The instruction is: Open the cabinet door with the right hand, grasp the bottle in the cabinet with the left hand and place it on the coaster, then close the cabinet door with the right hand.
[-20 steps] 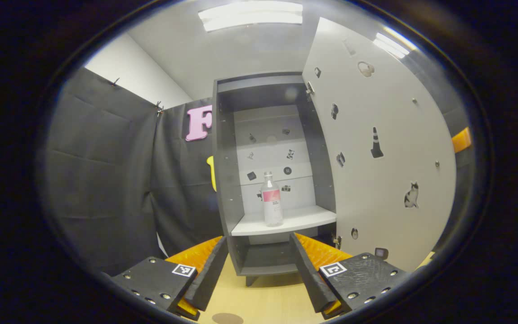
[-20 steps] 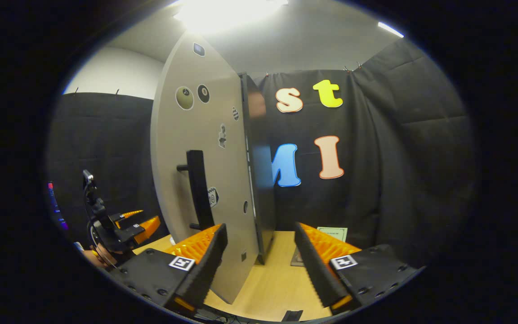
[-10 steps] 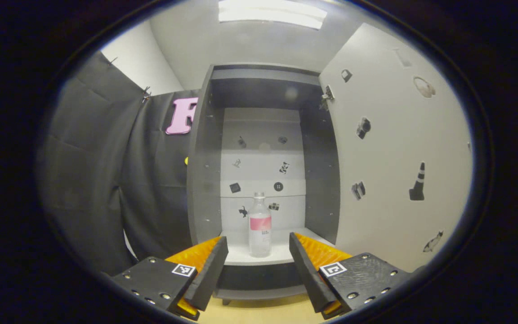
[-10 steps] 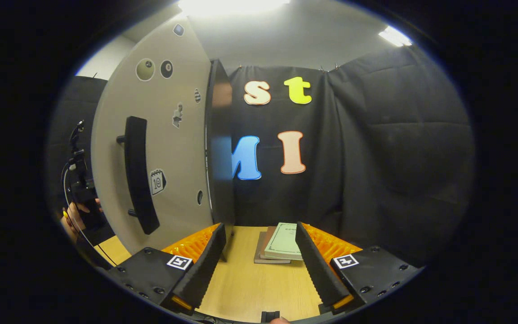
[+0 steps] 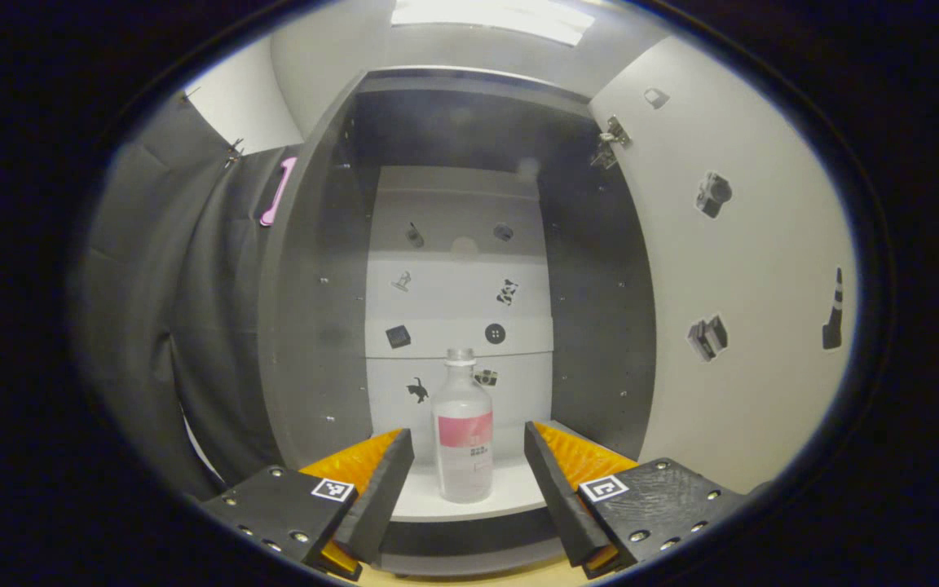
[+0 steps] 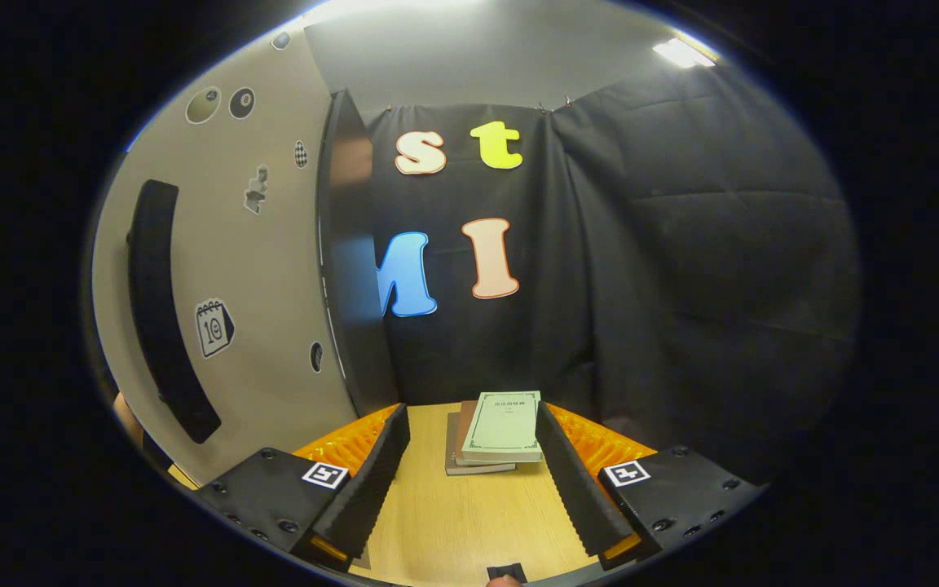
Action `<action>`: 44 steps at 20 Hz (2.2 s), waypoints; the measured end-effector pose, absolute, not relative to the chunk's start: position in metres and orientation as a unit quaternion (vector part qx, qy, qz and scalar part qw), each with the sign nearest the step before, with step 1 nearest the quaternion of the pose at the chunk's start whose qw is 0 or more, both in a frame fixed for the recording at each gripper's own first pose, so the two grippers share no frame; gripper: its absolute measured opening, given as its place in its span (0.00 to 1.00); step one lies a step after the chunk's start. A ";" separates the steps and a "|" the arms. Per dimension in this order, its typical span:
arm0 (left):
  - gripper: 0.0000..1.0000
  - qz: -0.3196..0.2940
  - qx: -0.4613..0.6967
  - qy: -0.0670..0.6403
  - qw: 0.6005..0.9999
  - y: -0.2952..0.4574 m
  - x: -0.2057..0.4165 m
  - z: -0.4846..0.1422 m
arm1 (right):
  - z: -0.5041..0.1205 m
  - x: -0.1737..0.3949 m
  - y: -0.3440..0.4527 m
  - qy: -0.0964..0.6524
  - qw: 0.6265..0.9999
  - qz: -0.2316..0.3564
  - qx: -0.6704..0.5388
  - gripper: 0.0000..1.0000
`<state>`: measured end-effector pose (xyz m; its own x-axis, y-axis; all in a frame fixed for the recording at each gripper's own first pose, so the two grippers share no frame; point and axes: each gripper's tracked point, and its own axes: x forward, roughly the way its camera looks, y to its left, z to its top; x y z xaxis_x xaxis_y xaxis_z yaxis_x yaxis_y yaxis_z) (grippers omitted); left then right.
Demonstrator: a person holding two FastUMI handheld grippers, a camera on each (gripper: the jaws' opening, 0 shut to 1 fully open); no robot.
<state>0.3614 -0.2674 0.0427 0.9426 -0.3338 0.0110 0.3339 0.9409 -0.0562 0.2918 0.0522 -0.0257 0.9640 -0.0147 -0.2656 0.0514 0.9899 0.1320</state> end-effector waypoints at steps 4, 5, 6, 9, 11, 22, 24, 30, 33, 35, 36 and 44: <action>0.83 -0.175 -0.023 0.009 0.984 -0.276 0.400 0.027 | -0.040 0.303 0.049 0.145 0.985 -0.045 0.076 0.98; 0.83 -0.175 -0.024 0.011 0.984 -0.277 0.407 0.023 | -0.042 0.305 0.049 0.147 0.985 -0.051 0.076 0.98; 0.85 -0.176 -0.025 0.014 0.984 -0.278 0.411 0.020 | -0.044 0.306 0.048 0.148 0.985 -0.056 0.075 0.98; 0.82 -0.180 -0.021 0.019 0.983 -0.282 0.428 0.009 | -0.050 0.312 0.048 0.152 0.983 -0.068 0.073 0.98; 0.83 -0.180 -0.017 0.023 0.983 -0.283 0.435 0.003 | -0.054 0.314 0.049 0.156 0.982 -0.071 0.074 0.98; 0.74 -0.173 -0.042 0.029 0.984 -0.275 0.424 0.003 | -0.056 0.311 0.050 0.168 0.982 -0.059 0.067 0.98; 0.74 -0.169 -0.049 0.024 0.984 -0.267 0.412 0.007 | -0.056 0.310 0.049 0.169 0.982 -0.051 0.062 0.98; 0.74 -0.137 -0.046 0.010 0.989 -0.232 0.366 0.009 | -0.047 0.308 0.051 0.153 0.986 -0.022 0.061 0.98; 0.73 -0.121 -0.043 0.003 0.992 -0.211 0.340 0.005 | -0.047 0.308 0.045 0.140 0.989 -0.021 0.053 0.98; 0.72 -0.105 -0.034 0.002 0.994 -0.195 0.322 0.001 | -0.049 0.306 0.046 0.137 0.989 -0.013 0.055 0.98; 0.74 -0.098 -0.030 0.001 0.995 -0.187 0.313 0.000 | -0.050 0.306 0.047 0.135 0.989 -0.008 0.058 0.98; 0.73 -0.056 -0.033 0.008 0.998 -0.140 0.237 -0.021 | -0.050 0.301 0.053 0.105 0.993 0.014 0.049 0.98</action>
